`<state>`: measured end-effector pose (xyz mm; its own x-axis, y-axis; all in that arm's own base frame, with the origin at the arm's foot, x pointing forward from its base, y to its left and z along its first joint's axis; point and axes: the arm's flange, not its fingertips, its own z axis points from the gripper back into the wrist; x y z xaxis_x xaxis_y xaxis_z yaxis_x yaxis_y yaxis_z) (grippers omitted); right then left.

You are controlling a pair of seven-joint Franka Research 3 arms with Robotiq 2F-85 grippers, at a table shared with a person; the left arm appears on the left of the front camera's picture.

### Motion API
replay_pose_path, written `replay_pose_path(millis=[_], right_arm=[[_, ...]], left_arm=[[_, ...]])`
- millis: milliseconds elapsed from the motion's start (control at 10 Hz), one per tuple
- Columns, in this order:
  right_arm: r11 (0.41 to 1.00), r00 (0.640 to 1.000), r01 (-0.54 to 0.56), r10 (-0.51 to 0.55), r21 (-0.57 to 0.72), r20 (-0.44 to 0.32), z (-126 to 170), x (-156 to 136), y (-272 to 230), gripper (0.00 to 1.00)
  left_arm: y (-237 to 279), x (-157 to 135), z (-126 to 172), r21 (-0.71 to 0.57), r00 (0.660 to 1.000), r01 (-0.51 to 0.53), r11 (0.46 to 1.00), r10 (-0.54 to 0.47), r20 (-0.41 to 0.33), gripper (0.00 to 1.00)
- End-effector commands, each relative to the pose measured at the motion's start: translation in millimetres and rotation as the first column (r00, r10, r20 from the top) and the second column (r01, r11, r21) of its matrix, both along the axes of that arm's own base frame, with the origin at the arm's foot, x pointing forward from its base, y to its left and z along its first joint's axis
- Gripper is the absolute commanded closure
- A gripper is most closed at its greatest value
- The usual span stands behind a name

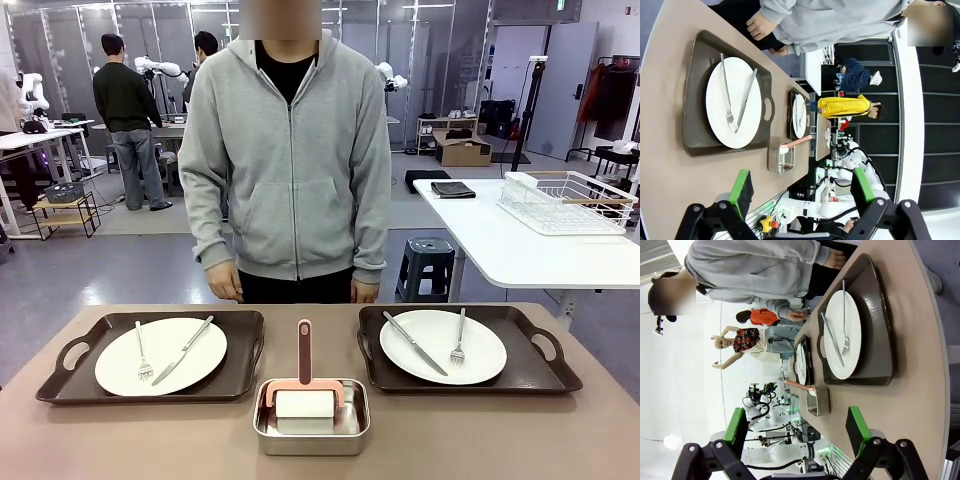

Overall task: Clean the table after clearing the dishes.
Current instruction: When the left (or right) Handle tray is removed, use the left hand (or right hand) to clean the left (or right) side of the table with the Lint Roller.

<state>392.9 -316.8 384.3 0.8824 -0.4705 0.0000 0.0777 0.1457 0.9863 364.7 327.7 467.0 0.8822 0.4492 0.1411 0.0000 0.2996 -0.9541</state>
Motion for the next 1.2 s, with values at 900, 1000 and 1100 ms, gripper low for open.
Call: replay_pose_path(millis=[900, 1000, 1100], right_arm=[[1.000, 1.000, 0.004, -0.004, 0.007, -0.002, 2.8, -1.6, -0.3, 0.00], [1.000, 1.000, 0.004, -0.004, 0.007, -0.002, 2.8, -1.6, -0.3, 0.00], [1.000, 1.000, 0.004, -0.004, 0.007, -0.002, 2.8, -1.6, -0.3, 0.00]], left_arm=[[3.4, -2.6, 2.8, -0.004, 1.000, 0.003, 1.000, -0.003, 0.004, 0.00], [3.4, -2.6, 2.8, -0.004, 1.000, 0.003, 1.000, -0.003, 0.004, 0.00], [3.4, -2.6, 2.8, -0.004, 1.000, 0.003, 1.000, -0.003, 0.004, 0.00]])
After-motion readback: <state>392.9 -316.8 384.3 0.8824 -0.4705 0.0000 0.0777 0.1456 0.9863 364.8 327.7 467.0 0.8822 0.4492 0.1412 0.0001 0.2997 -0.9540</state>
